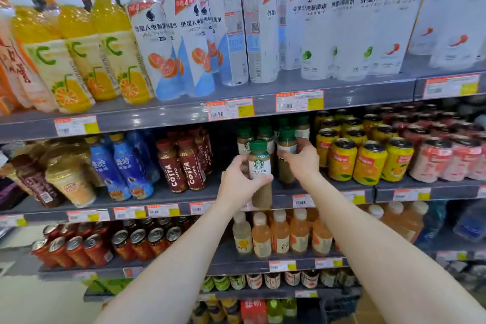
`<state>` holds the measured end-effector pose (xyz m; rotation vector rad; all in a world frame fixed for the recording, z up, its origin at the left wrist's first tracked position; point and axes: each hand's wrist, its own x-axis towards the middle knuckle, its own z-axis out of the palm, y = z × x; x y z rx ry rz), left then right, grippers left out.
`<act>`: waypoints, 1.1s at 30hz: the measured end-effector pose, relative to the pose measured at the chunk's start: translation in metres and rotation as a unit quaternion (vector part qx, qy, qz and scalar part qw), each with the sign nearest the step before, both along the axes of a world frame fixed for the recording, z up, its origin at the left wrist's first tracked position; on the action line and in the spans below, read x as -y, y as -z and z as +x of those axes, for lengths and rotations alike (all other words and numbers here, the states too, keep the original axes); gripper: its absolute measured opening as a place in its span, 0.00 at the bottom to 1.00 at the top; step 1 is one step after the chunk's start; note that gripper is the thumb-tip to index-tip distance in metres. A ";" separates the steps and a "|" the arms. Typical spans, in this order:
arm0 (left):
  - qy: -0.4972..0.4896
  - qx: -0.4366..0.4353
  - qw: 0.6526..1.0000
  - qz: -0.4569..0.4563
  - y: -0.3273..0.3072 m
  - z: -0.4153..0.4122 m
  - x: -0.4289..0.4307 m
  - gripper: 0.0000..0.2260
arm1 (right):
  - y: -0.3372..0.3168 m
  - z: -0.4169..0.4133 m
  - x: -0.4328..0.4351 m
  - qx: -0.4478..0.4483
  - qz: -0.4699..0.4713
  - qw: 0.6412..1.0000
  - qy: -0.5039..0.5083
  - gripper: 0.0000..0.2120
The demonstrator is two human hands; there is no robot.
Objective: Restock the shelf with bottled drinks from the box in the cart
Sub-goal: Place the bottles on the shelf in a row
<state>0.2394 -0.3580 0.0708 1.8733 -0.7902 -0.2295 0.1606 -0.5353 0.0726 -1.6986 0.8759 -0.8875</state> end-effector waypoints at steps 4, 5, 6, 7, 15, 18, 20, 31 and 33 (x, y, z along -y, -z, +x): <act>0.016 0.004 1.000 -0.001 0.002 0.012 0.005 0.29 | 0.010 0.014 0.008 0.001 -0.018 1.000 0.008 0.28; 0.020 0.006 1.000 0.001 0.002 0.014 0.006 0.29 | 0.011 0.018 0.010 0.000 -0.024 1.000 0.010 0.27; 0.023 0.009 1.000 0.003 0.001 0.016 0.006 0.29 | 0.011 0.020 0.011 -0.003 -0.030 0.999 0.012 0.27; 0.025 0.012 1.000 0.002 0.001 0.018 0.007 0.29 | 0.012 0.022 0.013 -0.001 -0.035 0.999 0.014 0.27; 0.038 -0.011 0.999 -0.017 0.002 0.026 0.021 0.28 | 0.017 0.031 0.021 -0.002 -0.049 0.999 0.002 0.27; 0.039 -0.018 0.999 -0.023 0.002 0.028 0.023 0.26 | 0.017 0.033 0.021 -0.005 -0.045 0.999 0.004 0.26; 0.041 -0.020 0.999 -0.025 0.002 0.030 0.024 0.26 | 0.018 0.035 0.021 -0.002 -0.035 0.999 0.004 0.27; 0.059 -0.013 0.997 -0.040 -0.008 0.005 0.071 0.25 | 0.032 -0.014 0.004 0.071 -0.005 0.994 -0.077 0.22; 0.066 -0.009 0.997 -0.035 -0.008 -0.002 0.081 0.28 | 0.033 -0.029 0.007 0.058 -0.041 0.991 -0.112 0.26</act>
